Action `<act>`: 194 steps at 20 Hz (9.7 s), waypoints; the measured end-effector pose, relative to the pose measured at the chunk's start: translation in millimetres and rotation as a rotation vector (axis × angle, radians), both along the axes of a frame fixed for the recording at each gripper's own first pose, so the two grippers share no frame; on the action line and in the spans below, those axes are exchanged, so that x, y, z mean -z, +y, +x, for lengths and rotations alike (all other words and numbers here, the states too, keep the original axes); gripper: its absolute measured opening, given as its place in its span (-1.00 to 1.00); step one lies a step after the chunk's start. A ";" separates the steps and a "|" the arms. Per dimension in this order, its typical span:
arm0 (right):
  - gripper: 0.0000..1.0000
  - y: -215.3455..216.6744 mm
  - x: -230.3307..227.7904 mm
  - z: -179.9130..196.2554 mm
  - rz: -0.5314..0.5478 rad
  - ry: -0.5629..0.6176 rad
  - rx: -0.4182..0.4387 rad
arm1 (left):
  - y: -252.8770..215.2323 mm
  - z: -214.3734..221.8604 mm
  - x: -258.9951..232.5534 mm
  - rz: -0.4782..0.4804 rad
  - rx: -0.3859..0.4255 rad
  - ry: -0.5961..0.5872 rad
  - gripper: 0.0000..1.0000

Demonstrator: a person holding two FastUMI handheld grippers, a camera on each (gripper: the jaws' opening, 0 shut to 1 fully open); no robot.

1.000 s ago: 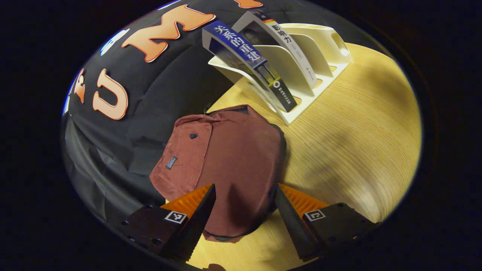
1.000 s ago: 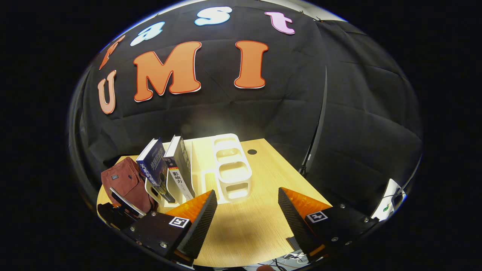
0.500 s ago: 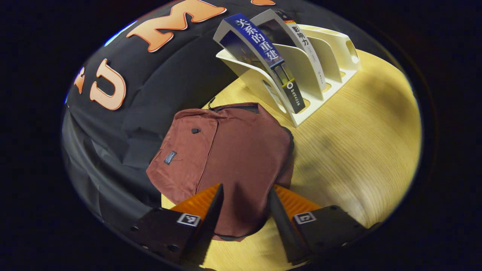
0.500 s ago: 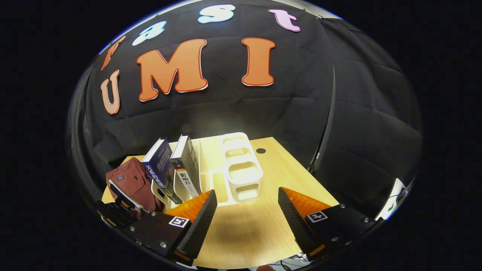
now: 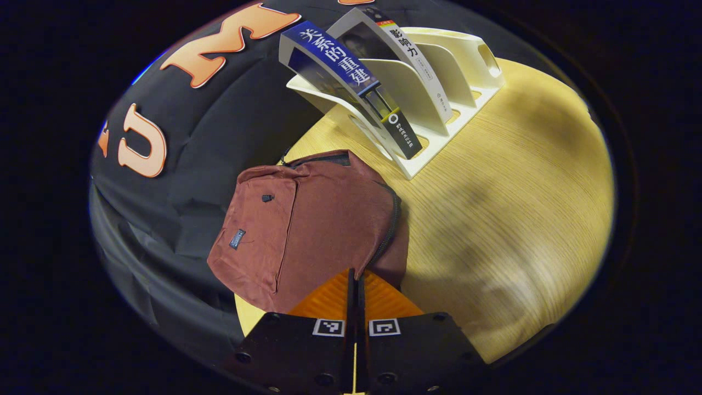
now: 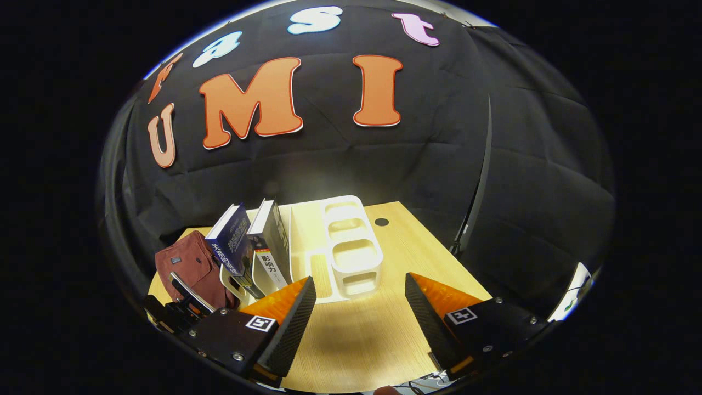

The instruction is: Open the schoolbag, grab two books from the bookshelf and put them into the schoolbag.

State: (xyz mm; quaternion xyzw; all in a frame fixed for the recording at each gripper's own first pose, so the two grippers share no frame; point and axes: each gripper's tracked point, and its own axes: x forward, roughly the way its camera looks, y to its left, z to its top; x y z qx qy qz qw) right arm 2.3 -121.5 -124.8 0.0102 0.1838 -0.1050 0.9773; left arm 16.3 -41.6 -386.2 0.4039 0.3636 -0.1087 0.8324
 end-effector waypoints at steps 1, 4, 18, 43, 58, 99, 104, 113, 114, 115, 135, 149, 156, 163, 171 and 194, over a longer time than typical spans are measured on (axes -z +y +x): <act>0.94 -1.4 -1.7 0.1 0.001 -0.004 -0.004 | -0.4 -0.1 0.3 0.014 -0.001 -0.001 -0.96; 0.94 -3.3 -5.0 1.7 0.015 -0.017 -0.008 | -1.6 0.3 2.6 0.012 0.011 0.017 -0.96; 0.94 65.0 -2.4 -2.5 0.020 -0.027 0.069 | 33.4 11.7 -97.6 -0.267 0.117 0.344 -0.98; 0.94 252.5 -65.5 70.3 0.046 0.335 -0.247 | 102.1 134.9 -188.4 -0.455 0.166 0.242 -0.98; 0.96 257.2 37.2 206.4 0.001 0.775 -0.186 | 111.7 143.4 -188.8 -0.523 0.097 0.236 -0.98; -0.28 262.4 -0.8 -3.1 0.856 0.269 0.016 | 102.7 134.0 -194.7 -0.481 0.126 0.186 -0.99; -0.31 281.3 80.0 8.5 1.054 0.236 0.086 | 98.7 127.8 -194.9 -0.480 0.108 0.202 -0.99; -0.29 349.2 151.7 83.4 1.254 0.116 0.075 | 85.8 115.7 -212.2 -0.457 0.126 0.184 -0.99; -0.29 355.3 151.5 93.4 1.252 0.101 0.075 | 84.4 112.5 -214.3 -0.454 0.137 0.185 -0.98; -0.30 362.1 151.3 100.1 1.250 0.092 0.070 | 82.9 110.0 -214.7 -0.439 0.151 0.179 -0.98; 0.83 392.1 188.1 94.9 1.150 0.294 0.143 | 96.1 115.2 -200.8 -0.442 0.137 0.182 -0.99; 0.96 245.0 144.8 20.6 0.672 0.393 0.094 | 91.3 108.0 -185.0 -0.480 0.138 0.221 -0.99; 0.95 177.4 63.9 36.0 0.287 0.434 0.003 | 90.6 106.2 -178.4 -0.474 0.142 0.229 -0.99; 0.96 162.2 -10.5 111.5 0.036 0.533 -0.105 | 89.6 107.8 -178.8 -0.449 0.152 0.225 -0.98; 0.97 168.8 8.1 210.1 -0.068 0.701 -0.163 | 96.2 113.7 -175.7 -0.432 0.108 0.223 -0.99; -0.31 159.8 65.1 232.4 -0.048 0.857 -0.108 | 109.9 113.5 -169.1 -0.409 0.049 0.231 -0.99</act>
